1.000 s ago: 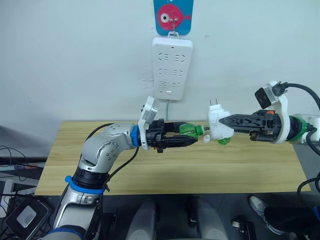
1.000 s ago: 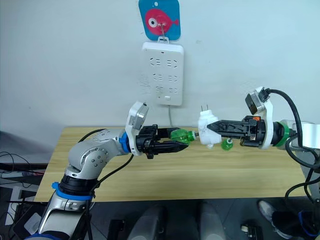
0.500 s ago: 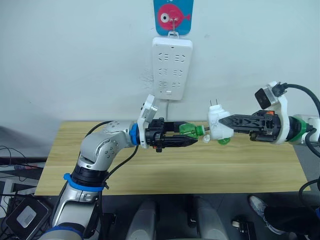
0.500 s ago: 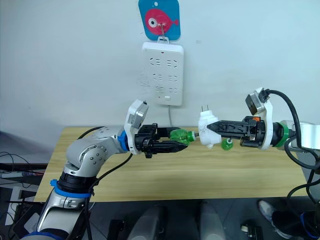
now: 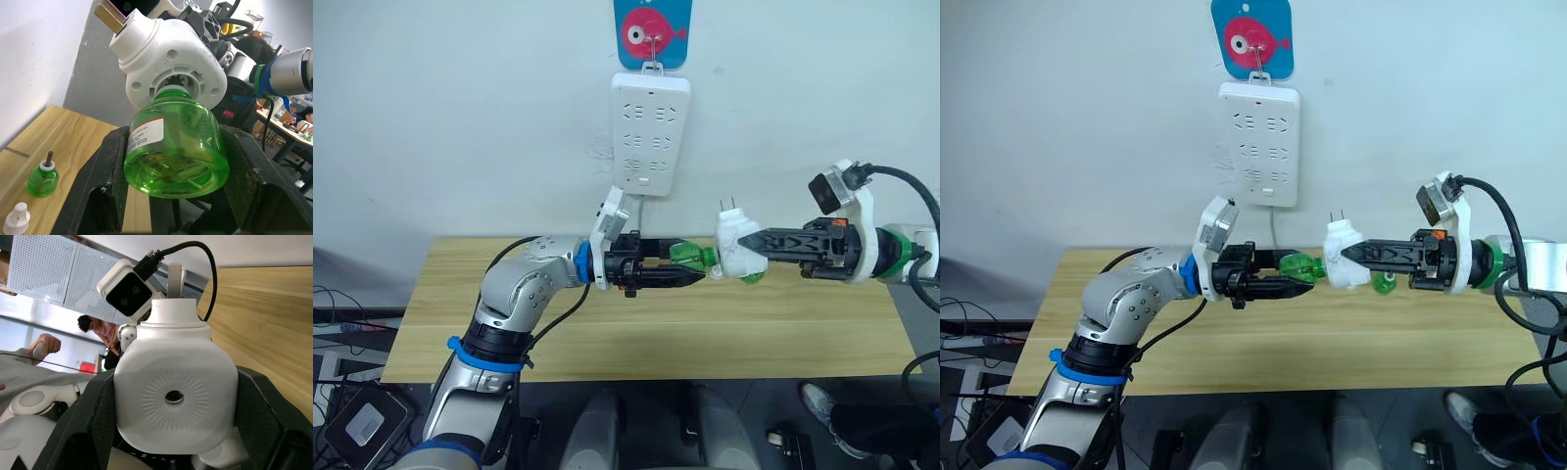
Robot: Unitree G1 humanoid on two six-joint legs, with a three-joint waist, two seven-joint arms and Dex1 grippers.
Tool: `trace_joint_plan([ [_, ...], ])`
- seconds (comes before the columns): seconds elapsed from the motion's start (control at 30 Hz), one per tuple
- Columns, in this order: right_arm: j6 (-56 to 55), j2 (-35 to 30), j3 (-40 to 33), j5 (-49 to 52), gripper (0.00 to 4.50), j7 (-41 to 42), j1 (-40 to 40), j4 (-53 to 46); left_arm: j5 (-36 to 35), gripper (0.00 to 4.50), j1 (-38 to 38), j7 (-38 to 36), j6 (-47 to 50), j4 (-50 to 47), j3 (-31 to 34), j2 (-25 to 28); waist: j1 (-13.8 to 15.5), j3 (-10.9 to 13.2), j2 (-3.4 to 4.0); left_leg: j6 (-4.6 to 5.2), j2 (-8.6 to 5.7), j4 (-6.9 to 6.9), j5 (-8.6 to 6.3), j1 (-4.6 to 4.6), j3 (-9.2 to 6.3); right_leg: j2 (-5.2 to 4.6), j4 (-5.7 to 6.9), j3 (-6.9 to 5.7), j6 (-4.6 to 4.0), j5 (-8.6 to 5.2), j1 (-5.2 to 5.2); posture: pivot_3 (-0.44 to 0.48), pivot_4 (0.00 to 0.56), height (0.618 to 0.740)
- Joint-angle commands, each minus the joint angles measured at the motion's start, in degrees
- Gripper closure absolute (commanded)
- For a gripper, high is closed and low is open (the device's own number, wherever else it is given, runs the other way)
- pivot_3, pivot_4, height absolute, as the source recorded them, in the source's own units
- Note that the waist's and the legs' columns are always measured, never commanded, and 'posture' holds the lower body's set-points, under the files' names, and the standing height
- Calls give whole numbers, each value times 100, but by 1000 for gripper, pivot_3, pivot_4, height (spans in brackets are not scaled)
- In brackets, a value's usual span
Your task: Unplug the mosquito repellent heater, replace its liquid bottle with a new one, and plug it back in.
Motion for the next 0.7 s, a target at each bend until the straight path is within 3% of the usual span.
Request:
trace_joint_plan([
  [0.03, -247, 70, 72, 152, 1530, -299, -171, -415, -80, 2219, -118, -55, 15, -263, -37, -32, 0, 0, 0, -1, 0, 0, 1, 0, 0, 0, 1, 0, 0, 0, 0, 26, 261, 740],
  [0.5, -405, 353, 177, 152, 1530, -374, -325, -980, 179, 2219, -185, -147, -147, -28, -145, -213, -7, 0, 0, -2, 0, 0, 1, -1, 2, 0, -1, 0, 0, 0, -2, 5, 269, 740],
  [0.63, -487, 368, 146, 152, 169, -437, -213, -1053, 249, 2219, -188, -125, -204, 102, -94, -238, 0, 0, 0, -2, 0, 1, 1, -2, 0, 0, -1, 0, 0, 0, -1, 5, 269, 740],
  [0.7, -544, 341, 147, 152, 31, -548, -61, -1138, 300, 2219, -208, -138, -265, 185, -86, -246, -3, 0, 0, -2, -1, 1, 1, -2, 0, -1, -2, 0, 1, 0, -1, 5, 269, 740],
])
